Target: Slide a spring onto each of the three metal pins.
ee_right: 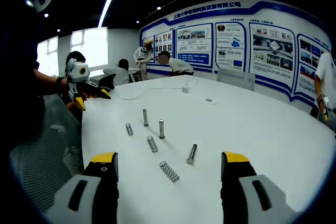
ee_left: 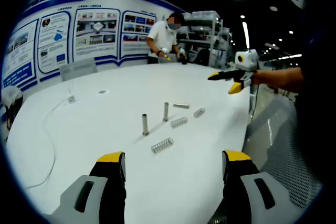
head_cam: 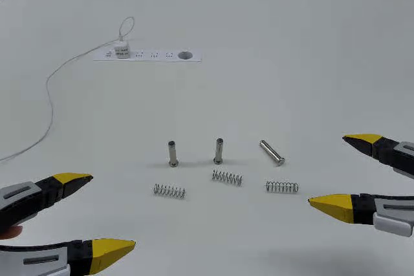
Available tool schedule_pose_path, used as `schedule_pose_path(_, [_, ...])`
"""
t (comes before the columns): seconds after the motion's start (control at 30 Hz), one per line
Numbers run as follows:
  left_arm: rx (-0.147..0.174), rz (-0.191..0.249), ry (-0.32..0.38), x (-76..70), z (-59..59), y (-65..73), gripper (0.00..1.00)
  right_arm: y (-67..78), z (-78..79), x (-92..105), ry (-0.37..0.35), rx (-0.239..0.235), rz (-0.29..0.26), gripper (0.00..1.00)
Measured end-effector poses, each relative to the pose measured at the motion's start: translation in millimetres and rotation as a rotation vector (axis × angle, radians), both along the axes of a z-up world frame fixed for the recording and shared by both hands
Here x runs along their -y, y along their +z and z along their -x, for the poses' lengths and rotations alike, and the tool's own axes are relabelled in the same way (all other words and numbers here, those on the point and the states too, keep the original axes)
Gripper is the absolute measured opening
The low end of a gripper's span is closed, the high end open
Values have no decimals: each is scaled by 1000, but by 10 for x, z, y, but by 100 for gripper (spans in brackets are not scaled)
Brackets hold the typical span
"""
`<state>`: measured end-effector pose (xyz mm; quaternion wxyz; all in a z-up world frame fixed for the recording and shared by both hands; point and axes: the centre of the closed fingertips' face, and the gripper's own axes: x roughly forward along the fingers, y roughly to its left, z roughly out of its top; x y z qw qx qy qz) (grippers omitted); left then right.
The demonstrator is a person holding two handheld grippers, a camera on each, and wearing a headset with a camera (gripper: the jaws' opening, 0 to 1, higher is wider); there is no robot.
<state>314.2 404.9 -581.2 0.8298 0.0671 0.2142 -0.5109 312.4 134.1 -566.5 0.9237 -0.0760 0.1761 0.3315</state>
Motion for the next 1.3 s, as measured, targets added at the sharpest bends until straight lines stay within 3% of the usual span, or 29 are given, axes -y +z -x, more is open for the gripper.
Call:
schedule_pose_path(0.27, [4, 3, 2, -1, -8, 17, 77, 12, -65, -6, -1, 1, 5, 80])
schedule_pose_path(0.83, [9, 5, 8, -12, -10, 36, 76, 101, -383, -70, 3, 8, 46, 77])
schedule_pose_path(1.3, [9, 1, 3, 1, 12, 38, 76, 38, -704, -71, -38, -38, 102, 66])
